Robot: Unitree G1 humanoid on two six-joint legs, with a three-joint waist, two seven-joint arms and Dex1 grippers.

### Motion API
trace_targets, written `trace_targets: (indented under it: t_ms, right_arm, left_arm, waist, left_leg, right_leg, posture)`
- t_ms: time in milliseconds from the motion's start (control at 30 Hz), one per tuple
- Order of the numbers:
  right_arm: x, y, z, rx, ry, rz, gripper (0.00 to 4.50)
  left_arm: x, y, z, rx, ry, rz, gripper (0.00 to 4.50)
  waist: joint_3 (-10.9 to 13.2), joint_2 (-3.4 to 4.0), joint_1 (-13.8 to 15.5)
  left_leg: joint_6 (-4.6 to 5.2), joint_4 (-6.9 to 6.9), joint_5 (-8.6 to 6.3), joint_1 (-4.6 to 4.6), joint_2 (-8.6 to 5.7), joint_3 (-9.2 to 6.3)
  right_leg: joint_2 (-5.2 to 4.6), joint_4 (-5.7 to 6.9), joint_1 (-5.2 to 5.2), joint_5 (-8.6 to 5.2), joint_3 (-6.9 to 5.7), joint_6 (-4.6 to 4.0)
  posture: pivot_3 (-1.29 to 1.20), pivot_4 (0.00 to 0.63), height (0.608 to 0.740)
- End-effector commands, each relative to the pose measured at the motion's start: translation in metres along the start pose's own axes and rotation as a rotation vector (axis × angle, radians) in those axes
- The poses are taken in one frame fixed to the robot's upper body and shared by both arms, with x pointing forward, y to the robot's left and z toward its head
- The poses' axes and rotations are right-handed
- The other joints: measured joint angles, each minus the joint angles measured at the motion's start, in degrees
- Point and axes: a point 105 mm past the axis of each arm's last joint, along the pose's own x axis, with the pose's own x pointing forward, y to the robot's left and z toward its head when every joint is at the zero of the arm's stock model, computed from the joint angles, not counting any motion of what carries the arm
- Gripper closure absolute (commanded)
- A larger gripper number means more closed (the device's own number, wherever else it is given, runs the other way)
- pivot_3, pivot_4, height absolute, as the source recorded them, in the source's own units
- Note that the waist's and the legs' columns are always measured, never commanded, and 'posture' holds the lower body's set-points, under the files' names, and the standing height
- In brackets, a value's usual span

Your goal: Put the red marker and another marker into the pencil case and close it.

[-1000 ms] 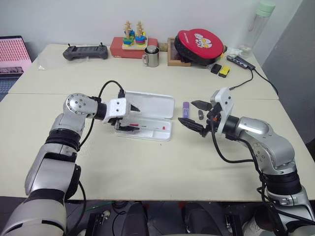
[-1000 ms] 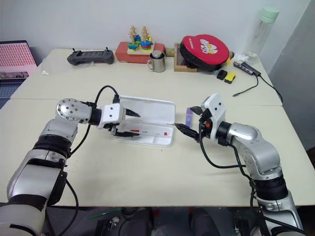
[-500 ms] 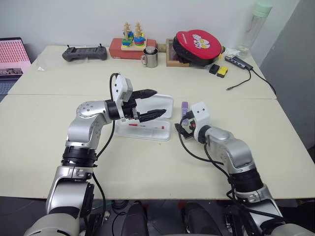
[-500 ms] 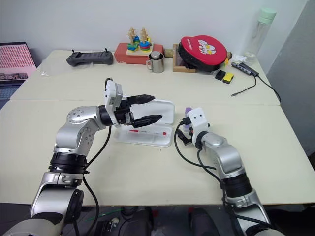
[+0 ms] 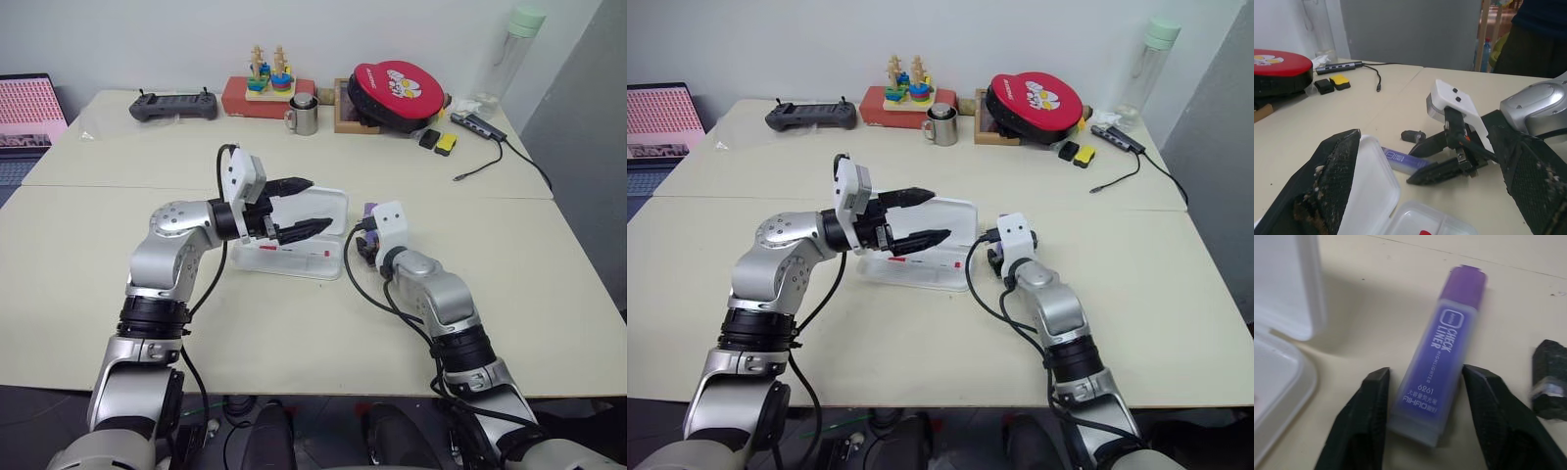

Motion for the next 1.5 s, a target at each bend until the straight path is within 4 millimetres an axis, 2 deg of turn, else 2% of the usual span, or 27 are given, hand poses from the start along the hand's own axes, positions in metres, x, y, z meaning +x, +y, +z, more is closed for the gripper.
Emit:
trace_targets:
  t_ms: [33,100,167,233,300,367,433,500,600,667,767,833,900,1033,1200,1500]
  right_arm:
    - [-0.001,-0.015,0.005,0.012,-0.019,-0.058,3.18]
    - [-0.001,-0.015,0.006,0.013,-0.022,-0.056,3.40]
    - [-0.001,-0.015,0.009,0.023,-0.035,-0.056,3.40]
    - [-0.005,-0.019,0.031,0.113,-0.141,-0.060,3.40]
    - [-0.018,-0.028,0.072,0.126,-0.332,-0.056,3.40]
    - [-0.031,-0.031,0.100,0.098,-0.470,-0.024,3.40]
    - [-0.048,-0.018,0.124,0.055,-0.592,0.117,3.40]
    - [-0.060,0.001,0.132,0.004,-0.639,0.290,3.40]
    - [-0.063,0.037,0.114,-0.163,-0.528,0.543,3.40]
    - [-0.060,0.050,0.102,-0.209,-0.445,0.633,3.40]
    - [-0.064,0.066,0.093,-0.211,-0.370,0.766,3.40]
    - [-0.060,0.090,0.082,-0.305,-0.282,0.865,3.40]
    - [-0.052,0.106,0.074,-0.357,-0.215,0.902,3.40]
    - [-0.041,0.123,0.058,-0.425,-0.148,0.959,3.40]
    - [-0.027,0.143,0.044,-0.456,-0.074,1.000,3.40]
    - [-0.014,0.148,0.043,-0.475,-0.064,1.005,3.40]
  left_arm:
    - [-0.002,0.003,0.016,0.054,-0.042,0.016,0.00]
    - [-0.002,0.003,0.018,0.055,-0.049,0.019,0.00]
    - [-0.002,0.003,0.018,0.053,-0.049,0.018,0.00]
    - [-0.004,0.004,0.017,0.051,-0.045,0.029,0.00]
    - [-0.016,0.010,0.019,0.043,-0.045,0.082,0.00]
    - [-0.029,0.015,0.021,0.028,-0.047,0.127,0.00]
    - [-0.047,0.016,0.014,0.020,-0.005,0.177,0.00]
    - [-0.063,0.013,0.003,0.011,0.047,0.207,0.00]
    - [-0.100,0.000,-0.029,-0.042,0.191,0.242,0.00]
    - [-0.118,-0.007,-0.041,-0.046,0.265,0.265,0.00]
    - [-0.130,-0.013,-0.045,-0.023,0.315,0.282,0.00]
    - [-0.156,-0.023,-0.046,-0.052,0.355,0.331,0.00]
    - [-0.175,-0.030,-0.045,-0.059,0.385,0.382,0.00]
    - [-0.184,-0.038,-0.040,-0.067,0.373,0.436,0.00]
    - [-0.181,-0.050,-0.038,-0.077,0.357,0.467,0.00]
    - [-0.179,-0.054,-0.034,-0.082,0.357,0.489,0.00]
  waist:
    - [0.00,0.00,0.03]
    - [0.00,0.00,0.02]
    - [0.00,0.00,0.01]
    - [0.00,0.00,-0.01]
    - [0.00,0.00,-0.05]
    - [0.01,0.00,-0.20]
    - [0.01,0.01,-0.47]
    - [0.01,0.02,-0.83]
    - [0.00,0.03,-1.44]
    - [0.00,0.03,-1.61]
    - [0.03,0.00,-1.25]
    - [0.03,-0.01,-1.04]
    - [0.03,-0.02,-1.71]
    - [-0.02,-0.10,-1.23]
    - [-0.05,-0.15,-0.21]
    - [-0.05,-0.15,-0.20]
  left_leg:
    - [0.00,0.00,0.00,0.00,0.00,0.00]
    - [0.00,0.00,0.00,0.00,0.00,0.01]
    - [0.00,0.00,0.00,0.00,0.00,0.00]
    - [0.00,-0.01,0.00,-0.01,0.00,0.01]
    - [0.00,-0.02,0.00,-0.01,0.00,0.01]
    - [0.00,-0.03,0.00,-0.04,0.00,0.02]
    - [0.00,-0.08,0.00,-0.04,0.01,0.04]
    - [0.00,-0.15,0.00,-0.02,0.02,0.04]
    - [0.01,-0.25,-0.01,0.05,0.04,0.06]
    - [0.01,-0.27,-0.01,0.06,0.06,0.05]
    - [0.01,-0.26,-0.01,0.05,0.06,0.05]
    - [0.00,-0.21,0.00,0.04,0.06,0.02]
    - [-0.01,-0.15,0.00,0.05,0.08,0.08]
    - [0.00,-0.26,0.00,0.31,0.16,0.16]
    - [-0.02,-0.26,-0.01,0.21,0.15,0.28]
    - [-0.03,-0.33,-0.02,0.21,0.20,0.25]
  right_leg:
    - [0.00,0.00,0.00,0.00,0.00,0.00]
    - [0.00,0.00,0.00,0.00,0.01,0.00]
    - [0.00,0.00,0.00,0.00,0.00,0.00]
    - [0.00,0.00,-0.01,0.00,0.01,0.00]
    - [0.00,-0.01,-0.02,0.00,0.01,0.00]
    - [0.00,-0.01,-0.06,0.00,0.02,0.00]
    - [0.00,-0.01,-0.10,0.00,0.05,0.00]
    - [0.00,-0.02,-0.10,-0.02,0.04,-0.03]
    - [0.01,-0.07,-0.06,-0.06,0.03,-0.10]
    - [0.00,-0.06,-0.06,-0.08,0.02,-0.15]
    - [0.00,0.01,-0.12,-0.09,-0.01,-0.16]
    - [-0.01,-0.02,-0.08,-0.10,-0.03,-0.15]
    - [-0.02,-0.05,-0.09,-0.08,0.04,-0.12]
    - [0.00,-0.01,-0.05,-0.15,0.01,-0.22]
    - [-0.04,-0.10,-0.07,-0.16,0.07,-0.25]
    - [0.02,-0.09,-0.10,-0.19,0.03,-0.30]
  posture:
    - [0.00,0.150,0.740]
    - [0.00,0.150,0.740]
    - [0.00,0.150,0.740]
    - [0.00,0.150,0.740]
    - [0.00,0.150,0.740]
    - [0.00,0.150,0.740]
    - [0.00,0.150,0.740]
    - [0.00,0.150,0.740]
    - [0.00,0.150,0.740]
    - [0.00,0.150,0.740]
    - [0.00,0.150,0.740]
    - [0.00,0.150,0.740]
    - [0.00,0.150,0.740]
    - [0.00,0.150,0.740]
    - [0.00,0.150,0.740]
    - [0.00,0.150,0.740]
